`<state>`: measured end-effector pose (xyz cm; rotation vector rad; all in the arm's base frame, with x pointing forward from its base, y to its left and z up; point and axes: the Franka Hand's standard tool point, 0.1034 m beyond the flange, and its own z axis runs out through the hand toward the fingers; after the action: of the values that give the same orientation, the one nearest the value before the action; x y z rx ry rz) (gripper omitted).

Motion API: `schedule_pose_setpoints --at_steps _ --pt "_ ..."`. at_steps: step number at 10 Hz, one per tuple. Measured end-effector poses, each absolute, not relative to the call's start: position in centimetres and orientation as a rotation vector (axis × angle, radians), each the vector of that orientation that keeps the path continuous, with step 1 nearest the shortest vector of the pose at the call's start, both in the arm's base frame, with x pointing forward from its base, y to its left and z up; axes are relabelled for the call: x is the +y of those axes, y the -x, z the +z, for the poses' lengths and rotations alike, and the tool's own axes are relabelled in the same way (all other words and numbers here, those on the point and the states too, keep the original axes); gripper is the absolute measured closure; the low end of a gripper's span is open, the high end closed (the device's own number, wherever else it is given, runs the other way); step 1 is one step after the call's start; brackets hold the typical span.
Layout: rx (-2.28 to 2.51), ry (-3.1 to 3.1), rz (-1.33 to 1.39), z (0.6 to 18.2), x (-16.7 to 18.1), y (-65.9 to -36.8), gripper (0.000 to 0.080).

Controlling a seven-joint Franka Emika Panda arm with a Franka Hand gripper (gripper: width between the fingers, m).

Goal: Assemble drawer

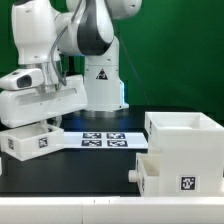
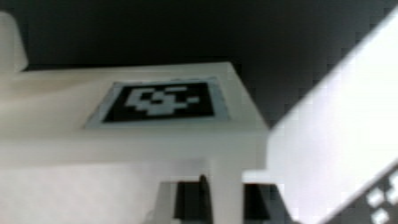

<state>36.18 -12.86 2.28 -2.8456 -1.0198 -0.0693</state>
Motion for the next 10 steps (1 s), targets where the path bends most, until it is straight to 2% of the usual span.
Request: schedule_pose_setpoints --at_steps 2,7,9,10 --pt "-1.191 2.779 -0.105 5.2 -11.6 -40.2 0.0767" --pt "-1.265 2.739 -0.102 4.9 -11.1 -39.9 0.0767" --pt "-1.549 2.622 -0.124 5.7 -7.7 -44.1 0.0767" --pt "-1.560 2.627 -0.135 5.6 -4.9 -44.8 0.0767"
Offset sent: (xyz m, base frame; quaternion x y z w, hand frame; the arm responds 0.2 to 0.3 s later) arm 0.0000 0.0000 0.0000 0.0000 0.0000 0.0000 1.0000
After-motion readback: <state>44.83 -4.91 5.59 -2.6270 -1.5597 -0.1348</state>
